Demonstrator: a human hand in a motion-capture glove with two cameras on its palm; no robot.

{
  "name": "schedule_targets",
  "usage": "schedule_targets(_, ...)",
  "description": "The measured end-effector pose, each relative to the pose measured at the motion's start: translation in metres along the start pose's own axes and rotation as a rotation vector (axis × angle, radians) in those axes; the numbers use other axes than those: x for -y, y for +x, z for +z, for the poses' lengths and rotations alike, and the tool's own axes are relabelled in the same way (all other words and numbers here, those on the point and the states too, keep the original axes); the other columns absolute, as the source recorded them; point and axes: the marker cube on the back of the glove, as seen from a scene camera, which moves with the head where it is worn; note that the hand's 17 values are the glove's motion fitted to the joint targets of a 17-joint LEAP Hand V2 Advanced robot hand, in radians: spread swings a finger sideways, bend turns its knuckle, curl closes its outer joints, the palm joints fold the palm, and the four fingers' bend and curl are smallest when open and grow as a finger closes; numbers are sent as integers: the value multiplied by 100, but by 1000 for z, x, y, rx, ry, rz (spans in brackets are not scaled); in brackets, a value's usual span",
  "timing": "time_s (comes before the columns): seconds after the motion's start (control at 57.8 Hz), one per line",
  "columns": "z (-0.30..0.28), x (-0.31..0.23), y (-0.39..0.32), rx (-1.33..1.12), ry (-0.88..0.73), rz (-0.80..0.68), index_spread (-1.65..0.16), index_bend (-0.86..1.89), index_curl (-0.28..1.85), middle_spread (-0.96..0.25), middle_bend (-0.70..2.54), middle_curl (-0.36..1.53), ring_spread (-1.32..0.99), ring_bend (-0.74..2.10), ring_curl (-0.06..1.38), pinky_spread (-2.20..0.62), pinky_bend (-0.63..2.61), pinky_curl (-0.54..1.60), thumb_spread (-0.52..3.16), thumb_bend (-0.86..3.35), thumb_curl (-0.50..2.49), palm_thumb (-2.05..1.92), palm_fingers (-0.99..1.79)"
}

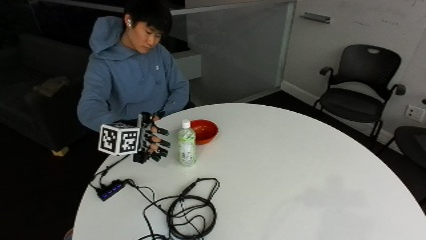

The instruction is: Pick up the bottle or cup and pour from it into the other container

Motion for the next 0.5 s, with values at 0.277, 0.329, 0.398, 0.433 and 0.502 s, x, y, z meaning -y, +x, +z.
schedule_targets(0.277,54,20,20,172,-69,-47,-40,13,22,-1,19,31,18,51,29,28,63,27,87,-4,36,59,3)
schedule_targets(0.329,63,25,22,190,-67,-54,-40,13,21,-2,19,31,18,51,29,28,64,27,86,-4,36,59,2)
schedule_targets(0.398,74,29,23,219,-84,-62,-40,13,21,-3,18,31,18,52,29,28,65,27,85,-3,36,59,0)
schedule_targets(0.433,81,32,23,238,-89,-68,-40,13,21,-3,19,31,18,52,29,28,66,28,84,-3,36,59,0)
schedule_targets(0.502,91,37,23,269,-102,-75,-41,13,20,-3,19,31,18,53,29,28,67,28,84,-3,36,59,-1)
